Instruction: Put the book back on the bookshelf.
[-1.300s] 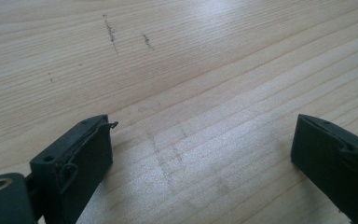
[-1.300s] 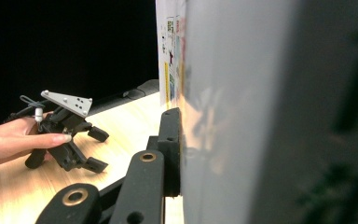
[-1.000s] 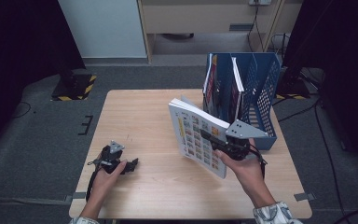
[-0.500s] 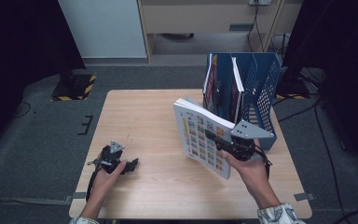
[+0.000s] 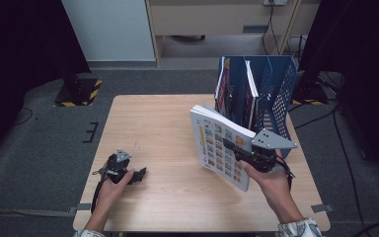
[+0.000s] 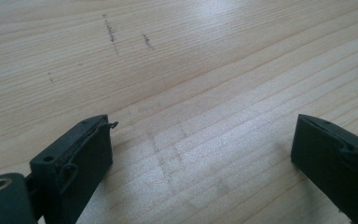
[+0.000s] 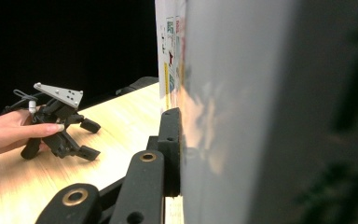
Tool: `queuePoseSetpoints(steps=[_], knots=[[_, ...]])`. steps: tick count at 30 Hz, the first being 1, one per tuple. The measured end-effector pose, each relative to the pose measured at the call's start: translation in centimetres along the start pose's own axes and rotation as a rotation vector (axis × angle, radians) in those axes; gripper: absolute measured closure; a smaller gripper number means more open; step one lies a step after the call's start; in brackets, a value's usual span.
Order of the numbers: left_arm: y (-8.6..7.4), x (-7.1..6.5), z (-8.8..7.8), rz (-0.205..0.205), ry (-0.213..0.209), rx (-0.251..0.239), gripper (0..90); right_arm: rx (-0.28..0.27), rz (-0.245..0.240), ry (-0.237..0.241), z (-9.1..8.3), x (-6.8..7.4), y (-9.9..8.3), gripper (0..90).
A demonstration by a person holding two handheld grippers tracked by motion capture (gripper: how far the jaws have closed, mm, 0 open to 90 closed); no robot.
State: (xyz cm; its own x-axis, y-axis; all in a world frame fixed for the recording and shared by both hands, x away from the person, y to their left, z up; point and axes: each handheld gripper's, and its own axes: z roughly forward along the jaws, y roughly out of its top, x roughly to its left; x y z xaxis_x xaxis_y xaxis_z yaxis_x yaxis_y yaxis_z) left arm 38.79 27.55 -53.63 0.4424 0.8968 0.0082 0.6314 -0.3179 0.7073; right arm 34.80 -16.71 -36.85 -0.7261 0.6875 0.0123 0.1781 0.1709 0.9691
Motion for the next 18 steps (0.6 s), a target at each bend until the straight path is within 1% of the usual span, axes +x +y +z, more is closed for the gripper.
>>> queuePoseSetpoints(steps=[12,18], knots=[[0.0,0.0,0.0,0.000,0.000,0.000,4.3,-0.002,0.002,-0.020,-2.0,-0.6,-0.2,74.0],[0.0,0.0,0.0,0.000,0.000,0.000,4.2,-0.002,0.004,-0.031,-2.8,-0.9,-0.4,73.9]])
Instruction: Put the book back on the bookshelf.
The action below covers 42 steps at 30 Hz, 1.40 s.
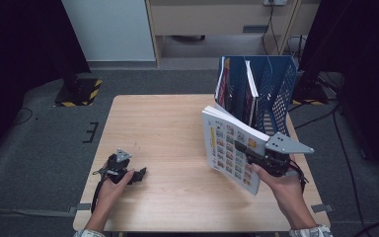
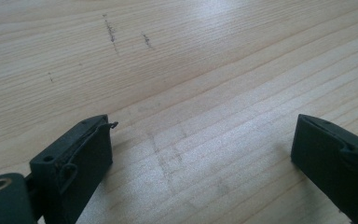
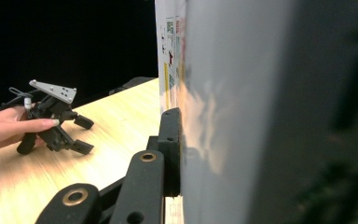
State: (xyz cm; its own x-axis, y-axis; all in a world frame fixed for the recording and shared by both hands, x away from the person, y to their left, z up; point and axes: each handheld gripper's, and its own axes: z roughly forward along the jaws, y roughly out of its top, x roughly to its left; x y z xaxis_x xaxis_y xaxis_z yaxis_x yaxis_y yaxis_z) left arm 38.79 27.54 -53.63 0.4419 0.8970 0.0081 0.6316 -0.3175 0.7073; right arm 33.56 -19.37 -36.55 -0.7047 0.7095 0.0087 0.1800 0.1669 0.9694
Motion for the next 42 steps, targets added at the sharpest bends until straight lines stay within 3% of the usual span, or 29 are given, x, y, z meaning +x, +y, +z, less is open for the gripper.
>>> queuePoseSetpoints(steps=[26,42], knots=[[0.0,0.0,0.0,-0.001,0.001,0.001,4.0,-0.003,0.022,-0.049,-3.0,-1.3,-0.6,73.9],[0.0,0.0,0.0,-0.003,0.003,0.001,3.9,-0.019,0.000,-0.064,-5.4,-1.3,1.7,73.9]])
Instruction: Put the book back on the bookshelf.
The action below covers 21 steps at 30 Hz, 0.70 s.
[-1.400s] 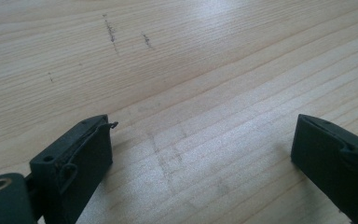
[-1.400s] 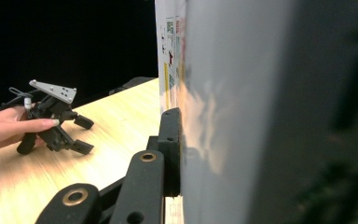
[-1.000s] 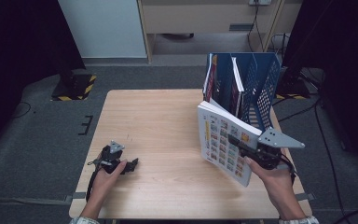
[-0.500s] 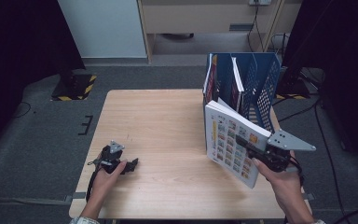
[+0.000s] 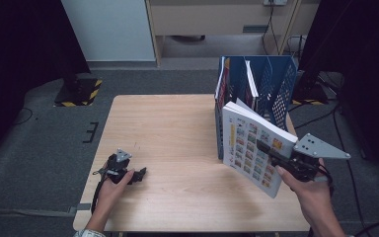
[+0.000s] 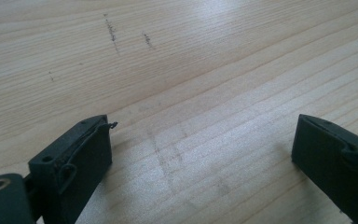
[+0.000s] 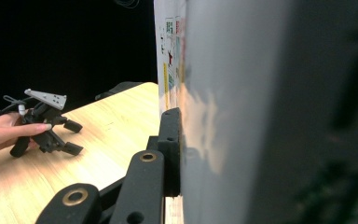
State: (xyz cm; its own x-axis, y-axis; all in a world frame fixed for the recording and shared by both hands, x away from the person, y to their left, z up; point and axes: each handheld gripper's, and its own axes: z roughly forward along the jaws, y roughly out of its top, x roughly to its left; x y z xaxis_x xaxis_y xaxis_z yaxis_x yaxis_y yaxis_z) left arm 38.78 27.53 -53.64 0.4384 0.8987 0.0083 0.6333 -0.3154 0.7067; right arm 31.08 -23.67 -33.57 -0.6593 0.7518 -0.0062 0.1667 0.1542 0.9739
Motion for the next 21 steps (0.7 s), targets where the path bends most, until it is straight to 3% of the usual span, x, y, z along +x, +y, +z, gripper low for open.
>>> queuePoseSetpoints(steps=[21], knots=[[0.0,0.0,0.0,-0.002,0.002,0.001,3.3,-0.016,0.007,-0.092,-3.3,-2.4,2.3,74.0]])
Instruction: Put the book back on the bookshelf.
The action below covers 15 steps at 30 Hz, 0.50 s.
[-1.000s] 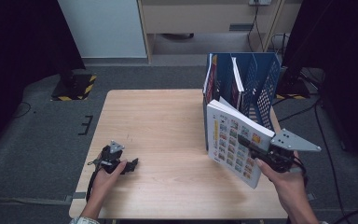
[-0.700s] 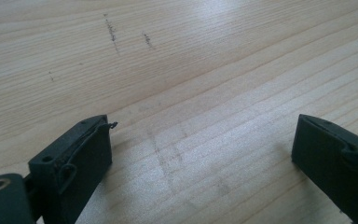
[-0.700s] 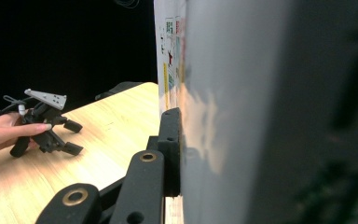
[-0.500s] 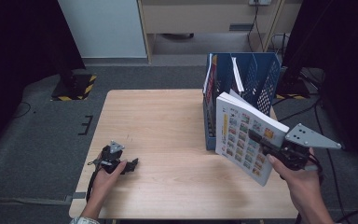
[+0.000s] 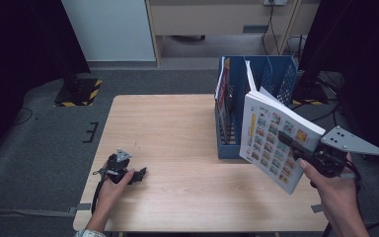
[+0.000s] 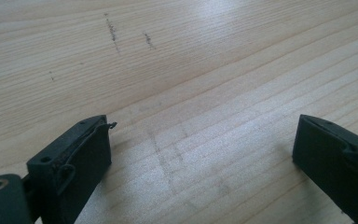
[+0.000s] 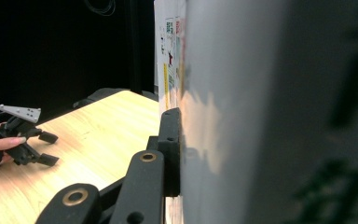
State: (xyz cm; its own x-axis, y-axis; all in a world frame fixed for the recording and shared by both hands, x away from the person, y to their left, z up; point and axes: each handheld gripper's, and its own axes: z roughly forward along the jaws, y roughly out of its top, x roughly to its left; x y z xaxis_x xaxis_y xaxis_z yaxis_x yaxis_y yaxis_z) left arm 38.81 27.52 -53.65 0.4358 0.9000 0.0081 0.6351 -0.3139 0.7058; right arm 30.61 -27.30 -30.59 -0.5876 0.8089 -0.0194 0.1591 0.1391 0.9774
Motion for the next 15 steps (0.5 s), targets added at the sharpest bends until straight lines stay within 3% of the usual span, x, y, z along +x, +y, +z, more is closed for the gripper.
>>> queuePoseSetpoints(steps=[15], knots=[[0.0,0.0,0.0,0.000,0.000,0.002,3.2,-0.012,0.003,-0.048,-0.9,-1.3,1.8,74.0]])
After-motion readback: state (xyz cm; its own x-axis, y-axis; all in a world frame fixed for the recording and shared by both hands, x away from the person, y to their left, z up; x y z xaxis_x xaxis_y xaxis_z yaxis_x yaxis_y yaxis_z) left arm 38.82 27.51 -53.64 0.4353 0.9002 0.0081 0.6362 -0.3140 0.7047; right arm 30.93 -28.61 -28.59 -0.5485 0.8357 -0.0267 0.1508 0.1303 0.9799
